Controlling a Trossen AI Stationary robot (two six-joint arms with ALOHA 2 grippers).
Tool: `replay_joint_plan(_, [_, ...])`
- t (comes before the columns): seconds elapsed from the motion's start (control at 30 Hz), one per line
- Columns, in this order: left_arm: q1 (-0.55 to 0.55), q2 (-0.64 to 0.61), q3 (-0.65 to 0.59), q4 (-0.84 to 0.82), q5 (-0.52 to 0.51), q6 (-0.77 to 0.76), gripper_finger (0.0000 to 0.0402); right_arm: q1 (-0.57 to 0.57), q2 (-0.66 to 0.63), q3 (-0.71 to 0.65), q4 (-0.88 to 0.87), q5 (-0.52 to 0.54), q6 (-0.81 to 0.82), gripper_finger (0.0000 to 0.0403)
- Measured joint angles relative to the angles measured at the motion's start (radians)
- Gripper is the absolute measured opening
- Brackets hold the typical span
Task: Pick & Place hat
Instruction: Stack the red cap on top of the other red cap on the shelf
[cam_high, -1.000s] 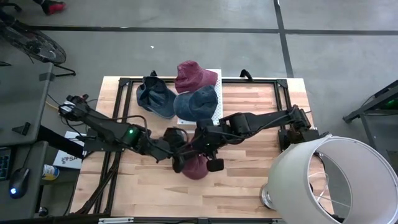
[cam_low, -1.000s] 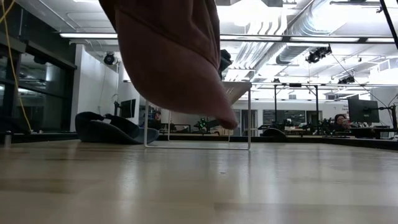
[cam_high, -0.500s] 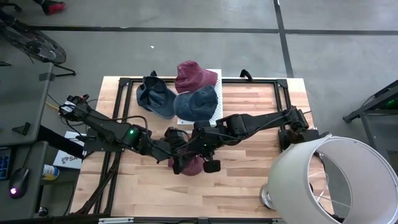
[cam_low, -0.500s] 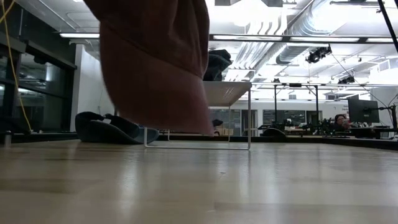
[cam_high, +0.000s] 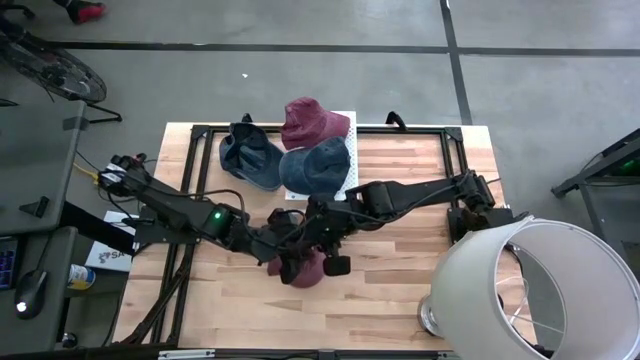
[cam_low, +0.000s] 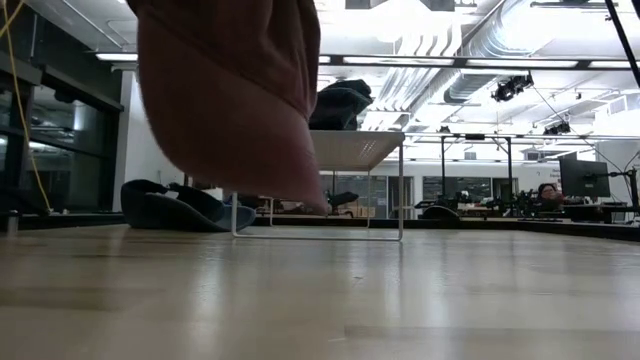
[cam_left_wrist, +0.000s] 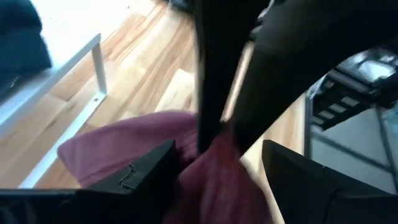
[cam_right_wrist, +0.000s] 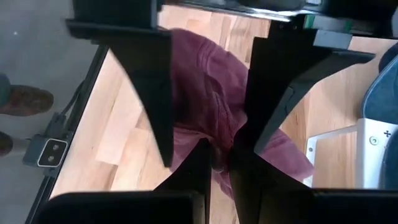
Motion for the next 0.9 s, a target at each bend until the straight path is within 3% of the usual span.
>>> replay_joint_plan(0.23, [0.0,-0.001,0.0,0.001,0.009,-0.006,0.0185,0.0,0.0,0.0,-0.003,0.0,0.0,0.003])
replay_joint_plan(0.63, [0.0,-0.001,0.0,-0.003,0.045,-0.028,0.0016,0.002,0.0,0.0,-0.006,0.001,-0.002,0.003])
replay_joint_plan(0.77, [0.0,-0.001,0.0,-0.003,0.08,-0.027,0.0013,0.005,0.0,0.0,-0.007,-0.002,-0.018,0.0031])
replay_joint_plan(0.9, [0.0,-0.001,0.0,-0.007,0.085,-0.028,0.0006,0.006,-0.001,0.0,-0.018,0.005,-0.026,0.0082])
